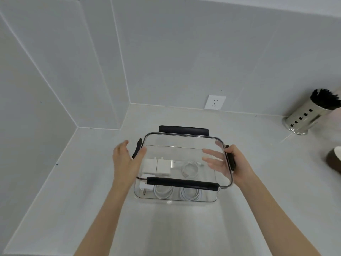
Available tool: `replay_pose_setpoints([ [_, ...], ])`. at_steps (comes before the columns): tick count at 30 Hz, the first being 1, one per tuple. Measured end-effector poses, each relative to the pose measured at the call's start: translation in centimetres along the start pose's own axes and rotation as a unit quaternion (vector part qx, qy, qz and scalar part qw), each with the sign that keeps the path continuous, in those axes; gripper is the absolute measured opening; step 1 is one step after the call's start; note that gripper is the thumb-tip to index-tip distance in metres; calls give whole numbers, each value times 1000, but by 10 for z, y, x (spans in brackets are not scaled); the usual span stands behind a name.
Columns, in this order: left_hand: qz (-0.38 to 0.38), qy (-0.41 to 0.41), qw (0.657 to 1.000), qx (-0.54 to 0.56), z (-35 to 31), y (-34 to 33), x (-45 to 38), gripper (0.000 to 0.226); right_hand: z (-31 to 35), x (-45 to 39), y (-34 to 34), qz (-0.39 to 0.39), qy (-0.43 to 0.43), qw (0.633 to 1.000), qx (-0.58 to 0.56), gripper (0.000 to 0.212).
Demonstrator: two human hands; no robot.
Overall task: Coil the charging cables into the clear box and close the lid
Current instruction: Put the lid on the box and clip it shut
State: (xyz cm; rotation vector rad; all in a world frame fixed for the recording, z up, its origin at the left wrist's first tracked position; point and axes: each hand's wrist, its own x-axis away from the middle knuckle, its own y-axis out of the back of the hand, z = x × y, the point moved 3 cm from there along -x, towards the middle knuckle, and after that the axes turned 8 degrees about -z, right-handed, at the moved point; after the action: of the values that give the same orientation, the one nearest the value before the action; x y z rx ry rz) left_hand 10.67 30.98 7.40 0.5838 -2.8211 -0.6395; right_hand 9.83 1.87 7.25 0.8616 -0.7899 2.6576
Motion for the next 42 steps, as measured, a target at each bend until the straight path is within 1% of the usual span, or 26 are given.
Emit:
replay_pose_setpoints([
  [1,34,67,997,33,5,-4,-4,50,-1,0,2,5,0,1000,3,30],
  [2,57,93,993,49,8,-8,-7,37,-3,0,4,9,-1,1000,6,31],
  [3,56,88,993,50,10,-11,-7,22,-6,0,5,8,-3,1000,5,31],
  [4,40,76,995,47,10,-13,-6,18,-9,1,5,1,0,1000,2,28],
  [6,-2,63,997,47,15,-16,-2,24,-13,3,5,-27,30,999,2,15],
  [8,-32,59,997,48,23,-18,3,27,-20,5,8,-62,78,995,-10,12],
  [10,-51,57,996,45,30,-20,6,29,-31,5,15,-113,126,985,17,25],
  [12,-62,40,997,18,38,-20,7,34,-41,5,22,-181,166,963,110,42],
  [13,-71,29,997,4,40,-20,8,32,-45,6,23,-202,183,951,148,45],
  [15,-90,18,996,11,43,-19,8,22,-50,7,23,-224,210,932,192,44],
  [18,-83,3,996,17,47,-20,5,22,-57,4,22,-232,219,923,215,44],
  [21,-66,-3,998,-1,46,-22,4,39,-61,-1,22,-241,206,923,220,44],
  [23,-63,4,998,-2,45,-24,2,43,-61,-3,23,-247,200,923,217,43],
  [26,-66,16,998,12,52,-27,-2,44,-58,-7,22,-250,201,920,225,43],
  [33,-68,40,996,40,57,-26,-5,39,-58,-11,23,-247,196,923,221,44],
  [38,-69,49,996,30,57,-23,2,42,-61,-11,28,-244,192,927,212,43],
  [42,-58,88,992,75,59,-24,2,42,-62,-12,28,-242,197,929,199,44],
])
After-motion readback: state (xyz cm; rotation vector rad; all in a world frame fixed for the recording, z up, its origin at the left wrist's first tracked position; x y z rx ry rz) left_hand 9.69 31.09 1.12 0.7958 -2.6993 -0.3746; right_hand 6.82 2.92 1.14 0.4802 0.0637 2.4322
